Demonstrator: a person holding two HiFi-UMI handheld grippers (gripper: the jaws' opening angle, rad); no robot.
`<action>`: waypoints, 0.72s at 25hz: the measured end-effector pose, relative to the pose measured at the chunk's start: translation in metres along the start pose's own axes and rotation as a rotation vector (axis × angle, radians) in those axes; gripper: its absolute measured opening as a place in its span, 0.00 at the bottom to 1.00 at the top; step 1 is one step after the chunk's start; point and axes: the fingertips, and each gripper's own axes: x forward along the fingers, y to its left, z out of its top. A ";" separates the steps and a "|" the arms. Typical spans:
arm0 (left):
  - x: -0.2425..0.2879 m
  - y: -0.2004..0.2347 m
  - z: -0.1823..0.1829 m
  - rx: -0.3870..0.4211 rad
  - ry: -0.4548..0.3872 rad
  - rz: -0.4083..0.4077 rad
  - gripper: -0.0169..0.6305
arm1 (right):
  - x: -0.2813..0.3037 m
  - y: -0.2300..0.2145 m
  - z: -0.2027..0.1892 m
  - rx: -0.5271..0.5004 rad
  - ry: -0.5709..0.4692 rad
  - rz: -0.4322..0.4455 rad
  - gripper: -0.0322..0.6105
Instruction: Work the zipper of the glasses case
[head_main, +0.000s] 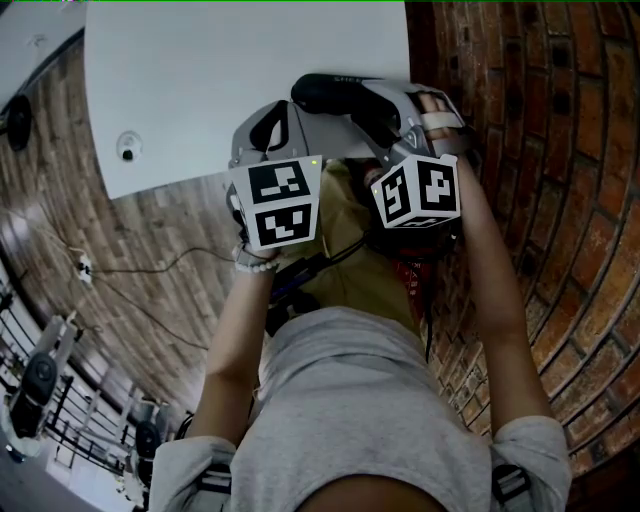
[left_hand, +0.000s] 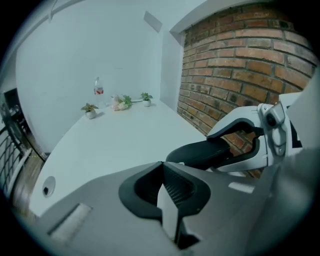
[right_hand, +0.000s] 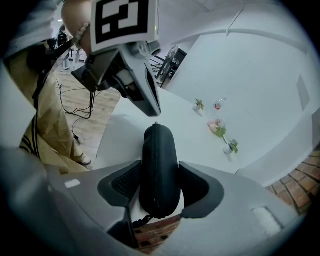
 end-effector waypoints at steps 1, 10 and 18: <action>0.001 0.008 0.000 0.002 0.004 0.013 0.05 | 0.000 -0.001 0.000 0.000 0.000 0.000 0.42; 0.001 0.037 0.002 0.020 -0.022 0.011 0.05 | 0.002 -0.003 -0.002 -0.005 -0.002 -0.020 0.42; -0.013 0.029 0.006 0.039 -0.071 -0.039 0.05 | -0.008 0.012 0.004 -0.035 0.001 -0.065 0.42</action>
